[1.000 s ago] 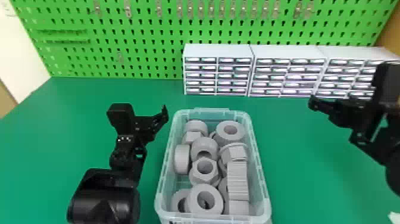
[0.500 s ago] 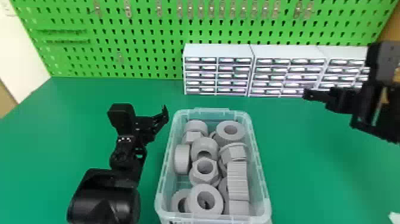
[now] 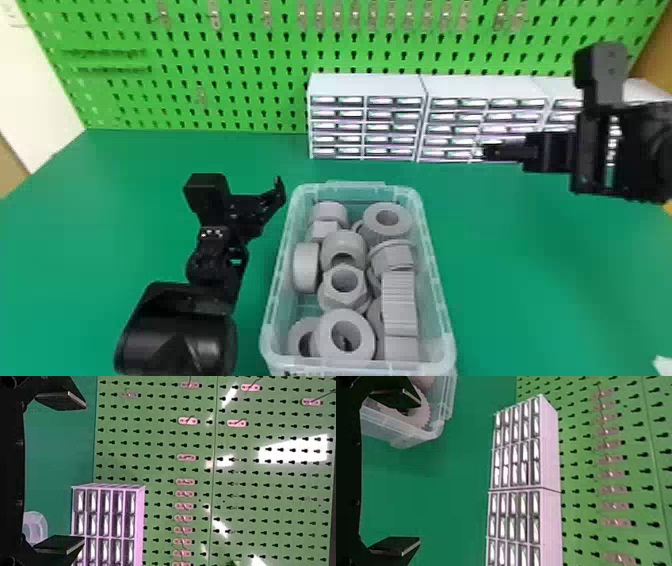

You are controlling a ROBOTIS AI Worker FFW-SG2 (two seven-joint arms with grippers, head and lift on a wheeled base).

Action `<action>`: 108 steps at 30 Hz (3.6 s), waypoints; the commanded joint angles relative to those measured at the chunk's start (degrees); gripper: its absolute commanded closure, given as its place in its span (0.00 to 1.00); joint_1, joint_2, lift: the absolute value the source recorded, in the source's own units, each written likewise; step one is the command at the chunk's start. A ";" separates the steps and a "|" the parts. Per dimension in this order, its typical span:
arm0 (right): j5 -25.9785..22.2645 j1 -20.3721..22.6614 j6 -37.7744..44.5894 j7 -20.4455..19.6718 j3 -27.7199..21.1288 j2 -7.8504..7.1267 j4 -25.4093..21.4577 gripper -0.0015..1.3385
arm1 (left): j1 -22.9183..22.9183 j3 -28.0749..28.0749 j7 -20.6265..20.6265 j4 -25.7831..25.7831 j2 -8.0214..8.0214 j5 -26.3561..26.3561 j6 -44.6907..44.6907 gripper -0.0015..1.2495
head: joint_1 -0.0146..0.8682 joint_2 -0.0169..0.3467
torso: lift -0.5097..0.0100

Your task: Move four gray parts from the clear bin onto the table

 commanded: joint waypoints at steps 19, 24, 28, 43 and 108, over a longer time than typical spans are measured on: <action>-5.36 -7.87 3.44 0.01 8.88 1.53 8.10 0.08 | -0.30 -0.37 -0.05 0.00 0.05 -0.13 0.00 0.08 | 0.80 0.24 | 0.88; -5.63 -9.19 3.35 0.01 10.73 1.71 10.39 0.08 | -0.21 -0.19 0.04 0.00 0.05 -0.13 0.00 0.08 | 0.80 0.24 | 0.88; -6.50 -10.16 2.73 0.01 11.96 1.80 12.76 0.08 | -0.21 -0.19 0.04 0.00 0.05 -0.13 0.00 0.08 | 0.80 0.24 | 0.88; -7.82 -13.68 0.10 0.01 17.85 2.06 20.58 0.09 | -0.04 -0.10 0.04 0.00 0.05 -0.31 0.00 0.08 | 0.80 0.24 | 0.88; -11.87 -20.18 -24.34 2.03 37.18 4.43 51.08 0.09 | -1.35 -1.77 0.04 0.88 0.49 0.40 0.00 0.08 | 0.80 0.24 | 0.88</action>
